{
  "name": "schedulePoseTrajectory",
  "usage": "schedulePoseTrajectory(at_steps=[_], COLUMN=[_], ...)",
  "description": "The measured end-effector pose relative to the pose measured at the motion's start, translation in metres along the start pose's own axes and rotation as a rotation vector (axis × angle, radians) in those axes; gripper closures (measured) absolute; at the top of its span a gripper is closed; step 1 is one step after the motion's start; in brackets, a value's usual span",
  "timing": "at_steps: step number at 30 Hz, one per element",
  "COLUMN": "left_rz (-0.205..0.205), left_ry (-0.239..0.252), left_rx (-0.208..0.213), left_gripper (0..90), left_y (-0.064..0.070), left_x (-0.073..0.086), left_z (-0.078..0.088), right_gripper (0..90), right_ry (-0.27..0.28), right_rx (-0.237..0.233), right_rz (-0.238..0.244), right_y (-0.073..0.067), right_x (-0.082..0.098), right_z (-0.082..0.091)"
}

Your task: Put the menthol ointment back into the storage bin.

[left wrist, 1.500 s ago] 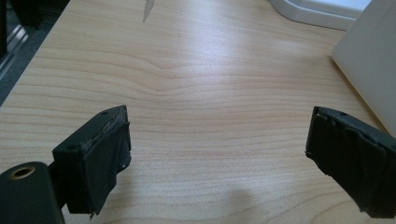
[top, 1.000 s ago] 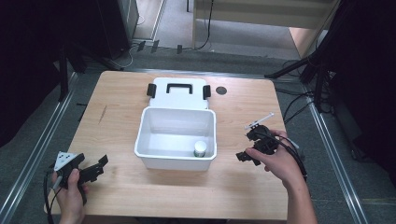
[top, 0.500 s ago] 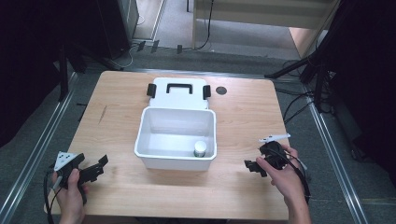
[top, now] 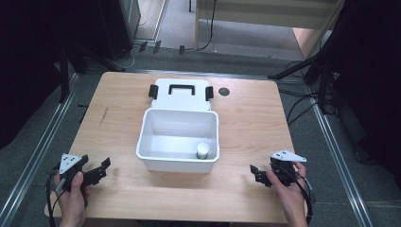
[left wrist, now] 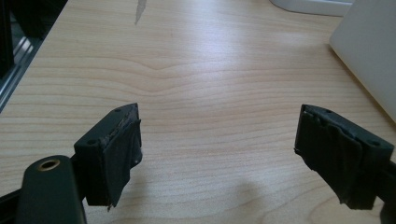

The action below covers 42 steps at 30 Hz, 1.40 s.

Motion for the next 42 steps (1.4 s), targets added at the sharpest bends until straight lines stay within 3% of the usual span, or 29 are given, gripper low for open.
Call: schedulePoseTrajectory(at_steps=[5,12,16,22,28,42], left_rz=[0.052,0.046,0.044,0.039,0.042,0.046], left_ry=[0.002,0.005,0.006,0.002,0.002,0.001], left_rx=[0.017,0.018,0.017,0.018,0.017,0.024], left_gripper=[15.0,15.0,15.0,15.0,15.0,14.9], left_y=[-0.005,-0.004,-0.004,-0.004,-0.004,-0.004], left_x=[0.000,0.000,0.000,0.000,0.000,0.000], left_z=[0.000,0.000,0.000,0.000,0.000,0.000], right_gripper=[12.6,13.1,13.2,13.5,13.6,14.2], right_ry=[0.070,0.200,0.241,0.251,0.291,0.256], right_rx=[-0.031,-0.031,-0.022,0.019,-0.005,-0.019], right_rz=[-0.014,-0.041,-0.054,-0.062,-0.088,-0.061], right_y=[0.003,0.015,0.020,0.024,0.026,0.023], right_x=[0.008,0.022,0.028,0.036,0.036,0.037], right_z=[0.002,0.007,0.011,0.009,0.011,0.009])
Point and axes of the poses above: each handheld gripper's, and its own axes: z roughly backward along the jaws, x roughly out of its underside, y roughly to its right, the point moved 2 cm from there along -z, roughly forward along the jaws, and after that the axes turned 11 degrees about -x, right-handed, at the moved point
